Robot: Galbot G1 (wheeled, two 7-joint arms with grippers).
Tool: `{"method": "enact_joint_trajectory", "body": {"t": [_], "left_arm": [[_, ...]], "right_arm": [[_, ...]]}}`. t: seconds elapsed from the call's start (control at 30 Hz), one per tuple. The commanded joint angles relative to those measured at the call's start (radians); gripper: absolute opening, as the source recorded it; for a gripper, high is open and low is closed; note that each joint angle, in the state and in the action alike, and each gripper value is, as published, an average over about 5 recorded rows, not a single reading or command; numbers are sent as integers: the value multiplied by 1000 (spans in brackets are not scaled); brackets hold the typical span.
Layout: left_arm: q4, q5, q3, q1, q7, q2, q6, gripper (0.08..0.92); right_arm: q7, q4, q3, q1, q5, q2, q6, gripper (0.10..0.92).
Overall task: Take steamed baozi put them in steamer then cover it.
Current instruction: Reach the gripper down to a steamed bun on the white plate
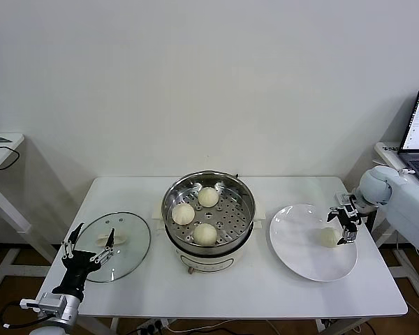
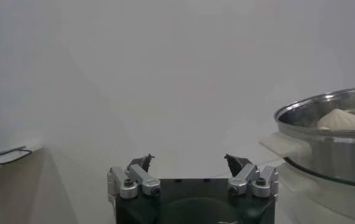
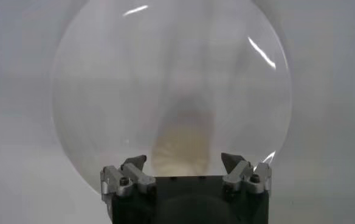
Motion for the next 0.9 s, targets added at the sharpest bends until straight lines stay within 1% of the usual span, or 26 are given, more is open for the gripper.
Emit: {"method": "enact_joint_trajectory", "body": {"t": [0.03, 0.47, 0.53, 0.67, 0.9], "left_arm": [[7, 1, -2, -1, 0, 0, -1, 823], [13, 1, -3, -3, 1, -1, -2, 823], [13, 1, -2, -4, 1, -1, -1, 823], [16, 2, -2, -4, 1, 0, -2, 823], [18, 2, -5, -3, 2, 1, -3, 823]], "right_arm": [[19, -55, 36, -30, -36, 29, 11, 823], [5, -64, 37, -38, -49, 46, 11, 822], [4, -64, 38, -41, -50, 48, 12, 798], [5, -66, 41, -46, -56, 52, 13, 718], [2, -59, 43, -41, -47, 50, 14, 697]]}}
